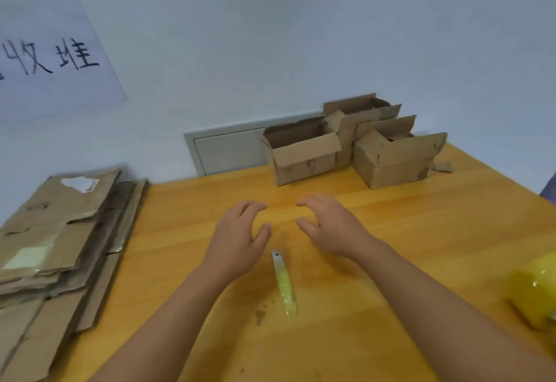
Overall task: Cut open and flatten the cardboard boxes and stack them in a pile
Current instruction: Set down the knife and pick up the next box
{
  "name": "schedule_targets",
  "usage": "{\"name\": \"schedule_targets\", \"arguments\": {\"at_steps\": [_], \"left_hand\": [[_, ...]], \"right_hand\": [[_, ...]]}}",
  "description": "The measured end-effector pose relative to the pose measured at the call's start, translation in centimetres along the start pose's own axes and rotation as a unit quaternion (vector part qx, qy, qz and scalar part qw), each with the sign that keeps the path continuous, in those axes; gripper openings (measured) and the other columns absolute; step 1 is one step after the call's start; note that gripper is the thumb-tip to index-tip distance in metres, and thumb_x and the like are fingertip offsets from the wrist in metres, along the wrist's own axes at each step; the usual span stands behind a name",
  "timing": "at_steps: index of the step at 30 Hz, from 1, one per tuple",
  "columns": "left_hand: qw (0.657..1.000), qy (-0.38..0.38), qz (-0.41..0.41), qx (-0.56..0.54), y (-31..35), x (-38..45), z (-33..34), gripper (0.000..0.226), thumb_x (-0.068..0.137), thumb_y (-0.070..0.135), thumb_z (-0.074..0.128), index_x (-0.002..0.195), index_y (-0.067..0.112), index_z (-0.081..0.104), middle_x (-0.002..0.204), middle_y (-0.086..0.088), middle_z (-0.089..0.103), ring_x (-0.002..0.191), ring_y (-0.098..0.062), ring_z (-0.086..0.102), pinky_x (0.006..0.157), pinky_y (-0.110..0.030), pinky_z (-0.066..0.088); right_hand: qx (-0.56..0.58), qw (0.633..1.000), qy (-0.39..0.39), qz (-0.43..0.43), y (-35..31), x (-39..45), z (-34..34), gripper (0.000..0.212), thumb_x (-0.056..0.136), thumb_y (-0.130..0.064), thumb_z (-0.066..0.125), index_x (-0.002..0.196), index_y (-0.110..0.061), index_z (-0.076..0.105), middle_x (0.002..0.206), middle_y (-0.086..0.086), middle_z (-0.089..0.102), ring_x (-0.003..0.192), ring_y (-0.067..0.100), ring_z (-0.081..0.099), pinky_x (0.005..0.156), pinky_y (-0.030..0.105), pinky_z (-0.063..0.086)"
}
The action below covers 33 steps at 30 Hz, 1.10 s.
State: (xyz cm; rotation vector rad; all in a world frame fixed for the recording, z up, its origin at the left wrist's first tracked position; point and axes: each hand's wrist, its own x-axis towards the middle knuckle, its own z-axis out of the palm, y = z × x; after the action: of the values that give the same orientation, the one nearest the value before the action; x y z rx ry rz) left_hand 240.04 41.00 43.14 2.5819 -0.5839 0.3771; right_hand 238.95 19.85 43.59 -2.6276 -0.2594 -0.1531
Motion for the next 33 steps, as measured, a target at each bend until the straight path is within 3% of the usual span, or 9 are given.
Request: {"name": "schedule_targets", "arguments": {"at_steps": [6,9,13,15,19,23,30,33], "left_hand": [[0.998,0.03,0.023,0.041,2.0,8.6,3.6,0.039,0.098,0.031,0.054,0.134,0.018,0.054,0.134,-0.003,0.051,0.124,-0.021,0.047,0.1,-0.035,0.04],[0.993,0.064,0.032,0.095,1.6,12.3,4.2,0.035,0.098,0.031,0.052,0.131,0.018,0.054,0.139,-0.005,0.048,0.128,-0.025,0.045,0.104,-0.037,0.038],[0.977,0.043,0.041,0.206,0.8,15.6,5.3,0.052,0.101,0.038,0.045,0.149,0.021,0.034,0.16,-0.008,0.026,0.149,-0.029,0.014,0.119,-0.044,0.013],[0.968,0.026,0.054,0.242,0.5,16.6,6.1,0.059,0.101,0.04,0.043,0.154,0.022,0.022,0.16,-0.008,0.026,0.151,-0.029,0.006,0.121,-0.045,0.003],[0.963,0.064,0.076,0.251,-0.6,16.9,6.9,0.055,0.098,0.024,0.052,0.148,0.024,0.031,0.135,-0.013,0.052,0.141,-0.034,0.03,0.118,-0.044,0.008],[0.956,0.107,0.104,0.252,-1.3,15.5,6.6,0.062,0.087,0.015,0.067,0.143,0.022,0.04,0.115,-0.012,0.056,0.119,-0.033,0.046,0.114,-0.042,0.013],[0.955,0.126,0.081,0.255,-2.4,7.8,1.8,0.065,0.085,0.019,0.071,0.144,0.02,0.043,0.118,-0.014,0.056,0.121,-0.036,0.045,0.113,-0.049,0.025],[0.953,0.116,0.054,0.276,-3.4,3.6,-0.4,0.067,0.084,0.018,0.074,0.143,0.021,0.044,0.118,-0.015,0.059,0.124,-0.037,0.045,0.113,-0.05,0.023]], "right_hand": [[-0.033,0.995,0.004,0.093,5.0,2.6,1.2,0.05,0.1,-0.04,0.047,0.146,-0.022,0.041,0.15,0.001,0.04,0.14,0.022,0.031,0.113,0.04,0.032],[-0.06,0.992,-0.025,0.112,5.2,3.4,3.2,0.056,0.099,-0.048,0.042,0.15,-0.027,0.034,0.16,0.004,0.026,0.147,0.025,0.018,0.119,0.043,0.021],[-0.094,0.989,-0.016,0.116,5.3,3.5,4.8,0.054,0.098,-0.051,0.033,0.147,-0.03,0.036,0.162,0.002,0.022,0.149,0.025,0.013,0.12,0.044,0.012],[-0.096,0.988,-0.009,0.117,5.4,3.5,5.0,0.054,0.098,-0.051,0.032,0.147,-0.031,0.037,0.162,0.001,0.022,0.149,0.025,0.013,0.12,0.044,0.011],[-0.107,0.988,0.006,0.114,5.4,3.6,4.9,0.054,0.095,-0.053,0.034,0.145,-0.031,0.041,0.159,0.0,0.028,0.147,0.023,0.018,0.119,0.043,0.015],[-0.117,0.987,0.018,0.11,5.3,3.7,4.9,0.053,0.094,-0.054,0.035,0.141,-0.032,0.044,0.155,-0.001,0.033,0.144,0.022,0.023,0.116,0.043,0.02],[-0.128,0.985,0.019,0.111,4.8,3.3,4.8,0.049,0.094,-0.053,0.041,0.136,-0.03,0.053,0.151,0.0,0.041,0.141,0.019,0.03,0.112,0.041,0.025],[-0.159,0.982,0.03,0.092,2.9,2.0,4.7,0.044,0.096,-0.045,0.043,0.132,-0.025,0.058,0.141,0.0,0.049,0.134,0.02,0.038,0.107,0.039,0.03]]}}
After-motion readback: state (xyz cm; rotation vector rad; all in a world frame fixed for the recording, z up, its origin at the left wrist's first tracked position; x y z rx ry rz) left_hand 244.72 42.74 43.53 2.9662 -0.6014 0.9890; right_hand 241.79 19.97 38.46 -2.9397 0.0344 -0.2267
